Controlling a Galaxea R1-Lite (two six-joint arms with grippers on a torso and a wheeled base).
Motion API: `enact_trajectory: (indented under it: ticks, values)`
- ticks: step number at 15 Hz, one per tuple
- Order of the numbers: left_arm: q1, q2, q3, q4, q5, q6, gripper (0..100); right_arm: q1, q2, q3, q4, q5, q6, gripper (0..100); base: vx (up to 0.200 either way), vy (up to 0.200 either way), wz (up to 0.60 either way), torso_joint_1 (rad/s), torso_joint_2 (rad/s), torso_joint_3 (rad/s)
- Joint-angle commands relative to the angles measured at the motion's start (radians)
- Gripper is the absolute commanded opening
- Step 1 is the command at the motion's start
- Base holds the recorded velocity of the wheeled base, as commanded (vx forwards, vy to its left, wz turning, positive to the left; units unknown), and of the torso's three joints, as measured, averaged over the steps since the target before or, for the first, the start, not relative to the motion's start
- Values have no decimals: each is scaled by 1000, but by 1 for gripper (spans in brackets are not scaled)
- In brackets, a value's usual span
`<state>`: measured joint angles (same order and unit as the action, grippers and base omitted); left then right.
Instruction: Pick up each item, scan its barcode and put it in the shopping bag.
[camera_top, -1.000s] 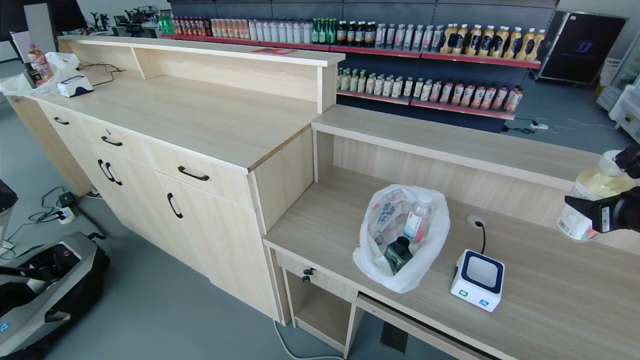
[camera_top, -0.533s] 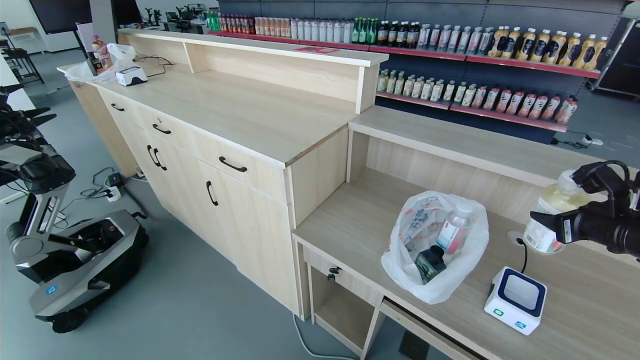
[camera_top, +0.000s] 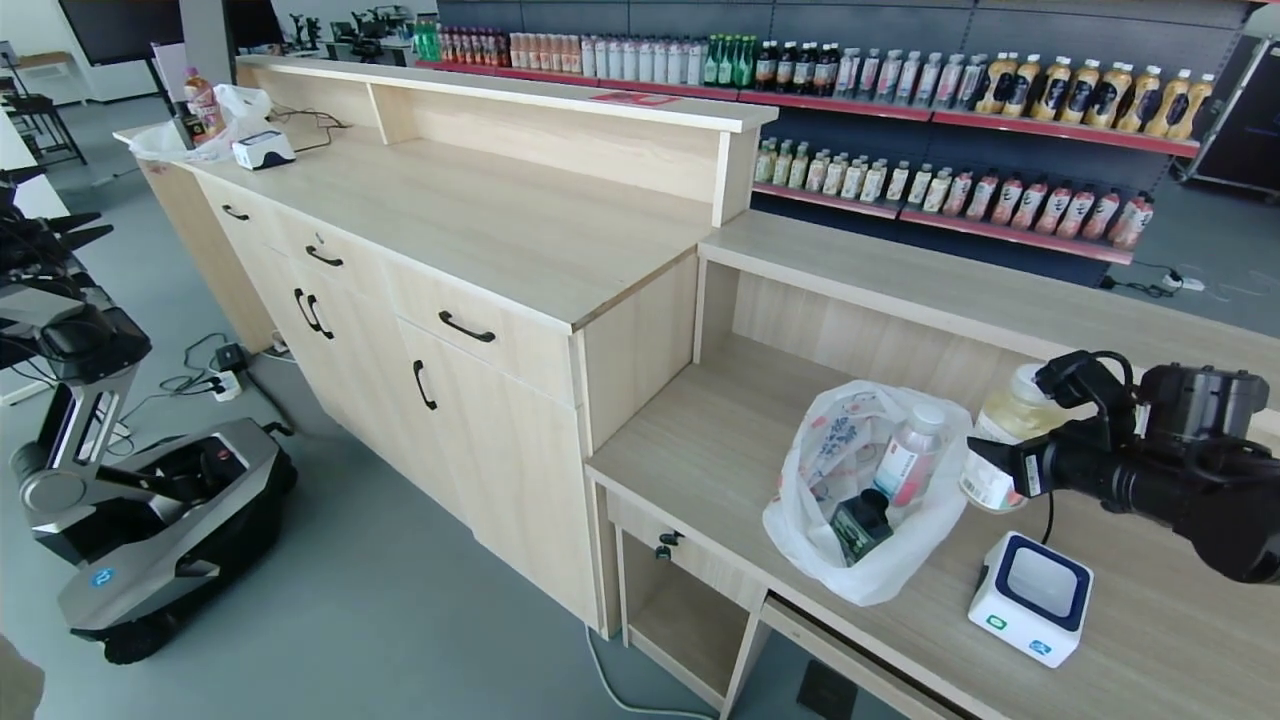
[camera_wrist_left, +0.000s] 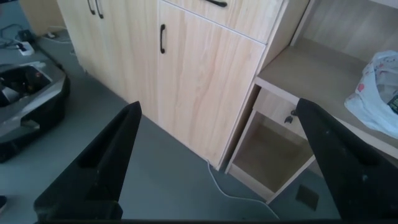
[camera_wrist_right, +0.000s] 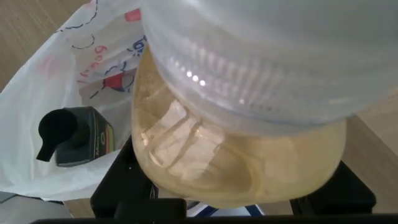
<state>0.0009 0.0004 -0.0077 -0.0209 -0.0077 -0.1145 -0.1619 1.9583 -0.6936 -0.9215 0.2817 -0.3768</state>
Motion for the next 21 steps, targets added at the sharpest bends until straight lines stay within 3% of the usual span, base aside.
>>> enact_trajectory:
  ticks: [1, 4, 12, 15, 21]
  values:
    - [1, 0, 0, -1, 0, -1, 100, 27, 39, -1, 1, 4, 10, 0, 0, 0, 0, 0, 0, 0]
    - [1, 0, 0, -1, 0, -1, 100, 42, 54, 2, 6, 86, 32, 0, 0, 0, 0, 0, 0, 0]
    - [1, 0, 0, -1, 0, -1, 100, 50, 94, -9, -5, 96, 41, 0, 0, 0, 0, 0, 0, 0]
    - [1, 0, 0, -1, 0, -1, 100, 55, 117, -33, -22, 162, 44, 0, 0, 0, 0, 0, 0, 0]
    - [1, 0, 0, -1, 0, -1, 100, 76, 180, -69, -86, 177, 52, 0, 0, 0, 0, 0, 0, 0]
